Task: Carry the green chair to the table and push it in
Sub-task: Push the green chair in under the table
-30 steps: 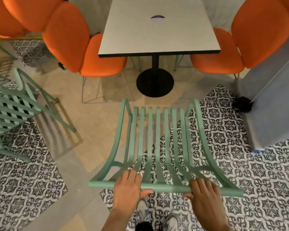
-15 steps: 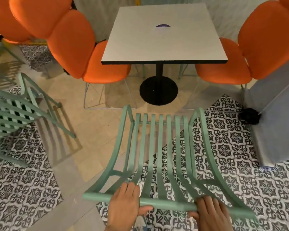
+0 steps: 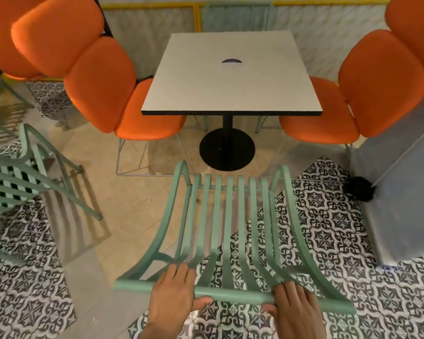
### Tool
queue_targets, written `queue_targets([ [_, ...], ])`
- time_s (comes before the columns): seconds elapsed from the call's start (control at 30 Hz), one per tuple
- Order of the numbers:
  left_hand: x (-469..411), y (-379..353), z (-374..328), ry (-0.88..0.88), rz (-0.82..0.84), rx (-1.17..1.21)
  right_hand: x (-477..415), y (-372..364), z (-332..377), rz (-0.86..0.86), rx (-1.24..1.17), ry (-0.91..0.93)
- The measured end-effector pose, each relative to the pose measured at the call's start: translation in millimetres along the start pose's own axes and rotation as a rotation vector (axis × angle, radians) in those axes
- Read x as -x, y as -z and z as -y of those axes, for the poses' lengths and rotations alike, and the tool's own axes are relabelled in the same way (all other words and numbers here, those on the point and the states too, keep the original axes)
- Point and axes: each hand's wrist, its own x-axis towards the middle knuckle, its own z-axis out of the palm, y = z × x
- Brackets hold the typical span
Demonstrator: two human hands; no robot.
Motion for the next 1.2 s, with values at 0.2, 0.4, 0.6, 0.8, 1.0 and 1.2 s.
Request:
queue_targets([
  [0.2, -47.3, 4.4, 14.3, -0.023, 0.004, 0.006, -40.6, -3.1, -10.9, 0.039, -0.102, 0.006],
  [0.4, -95.3, 14.7, 29.7, -0.019, 0.090, 0.031, -85.3, -2.7, -15.5, 0.049, -0.123, 0.001],
  [0.6, -140.1, 27.1, 49.8, -0.020, 0.191, 0.062, -130.1, -1.1, -15.4, 0.042, -0.101, -0.010],
  [0.8, -175.4, 32.6, 69.2, -0.102, 0.172, 0.036, -165.7, -4.1, -15.0, 0.035, -0.097, -0.021],
  [1.0, -208.7, 38.5, 75.5, -0.054, 0.172, 0.014, -196.8, -9.9, -19.1, 0.050, -0.101, -0.028],
  [1.2, -236.3, 37.5, 80.9, -0.016, 0.122, 0.070, -227.2, -14.4, -26.5, 0.089, -0.090, -0.043],
])
